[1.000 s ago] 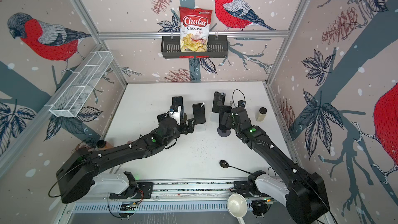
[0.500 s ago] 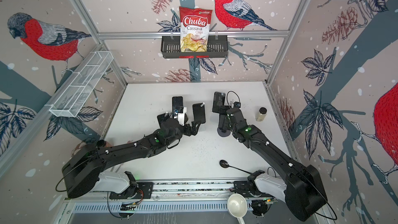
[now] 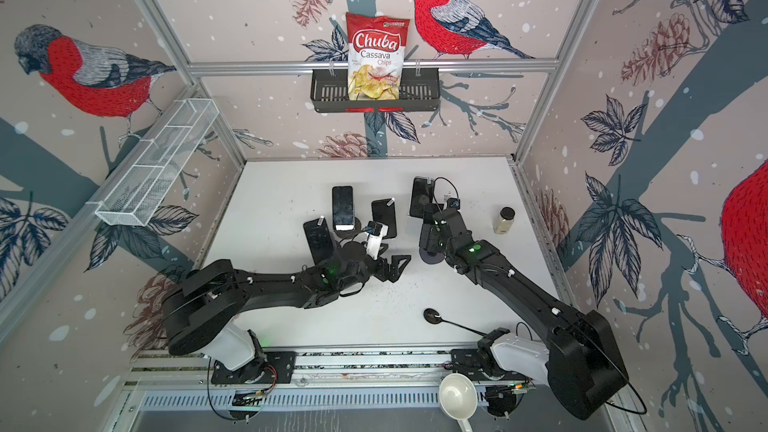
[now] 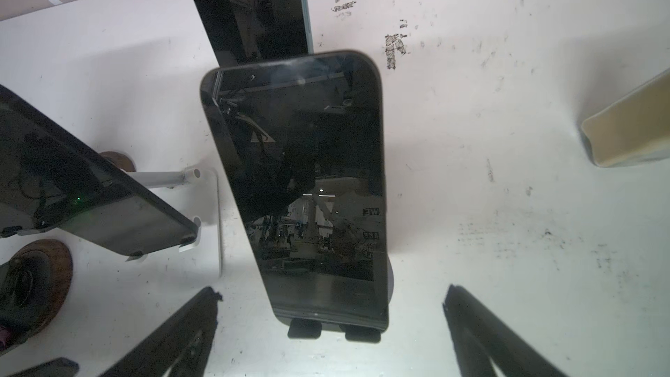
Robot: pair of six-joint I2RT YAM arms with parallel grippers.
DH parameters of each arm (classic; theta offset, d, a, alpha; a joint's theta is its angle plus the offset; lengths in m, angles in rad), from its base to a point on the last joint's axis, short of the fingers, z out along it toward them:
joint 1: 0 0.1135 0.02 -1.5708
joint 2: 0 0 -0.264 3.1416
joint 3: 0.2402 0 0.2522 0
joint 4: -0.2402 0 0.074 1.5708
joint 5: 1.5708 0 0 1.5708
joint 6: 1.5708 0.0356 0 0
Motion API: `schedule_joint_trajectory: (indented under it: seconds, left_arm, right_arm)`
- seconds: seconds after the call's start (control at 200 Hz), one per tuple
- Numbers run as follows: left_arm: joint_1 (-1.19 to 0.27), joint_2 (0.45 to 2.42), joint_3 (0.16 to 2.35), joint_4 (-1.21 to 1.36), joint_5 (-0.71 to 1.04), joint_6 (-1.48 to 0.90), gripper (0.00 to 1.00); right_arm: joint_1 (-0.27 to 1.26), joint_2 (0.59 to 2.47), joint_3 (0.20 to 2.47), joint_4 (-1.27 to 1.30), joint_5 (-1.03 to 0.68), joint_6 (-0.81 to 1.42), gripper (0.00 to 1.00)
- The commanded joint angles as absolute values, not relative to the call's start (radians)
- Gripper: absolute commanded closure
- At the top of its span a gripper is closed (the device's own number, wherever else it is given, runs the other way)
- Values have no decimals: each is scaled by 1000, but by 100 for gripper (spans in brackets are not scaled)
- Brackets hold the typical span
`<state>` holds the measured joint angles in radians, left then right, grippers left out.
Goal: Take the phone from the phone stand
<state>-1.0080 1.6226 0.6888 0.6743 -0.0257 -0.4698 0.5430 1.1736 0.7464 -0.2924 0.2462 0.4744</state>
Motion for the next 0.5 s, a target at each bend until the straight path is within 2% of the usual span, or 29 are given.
schedule_joint_trajectory:
  seconds: [0.0, 0.495]
  left_arm:
    - [-1032, 1654, 704, 785, -44, -415, 4]
    - [-1068, 1826, 724, 955, -89, -363, 7]
  right_arm:
    - [549, 1180, 744, -282, 240, 494, 1]
    - [562, 1233, 748, -267, 294, 522, 3]
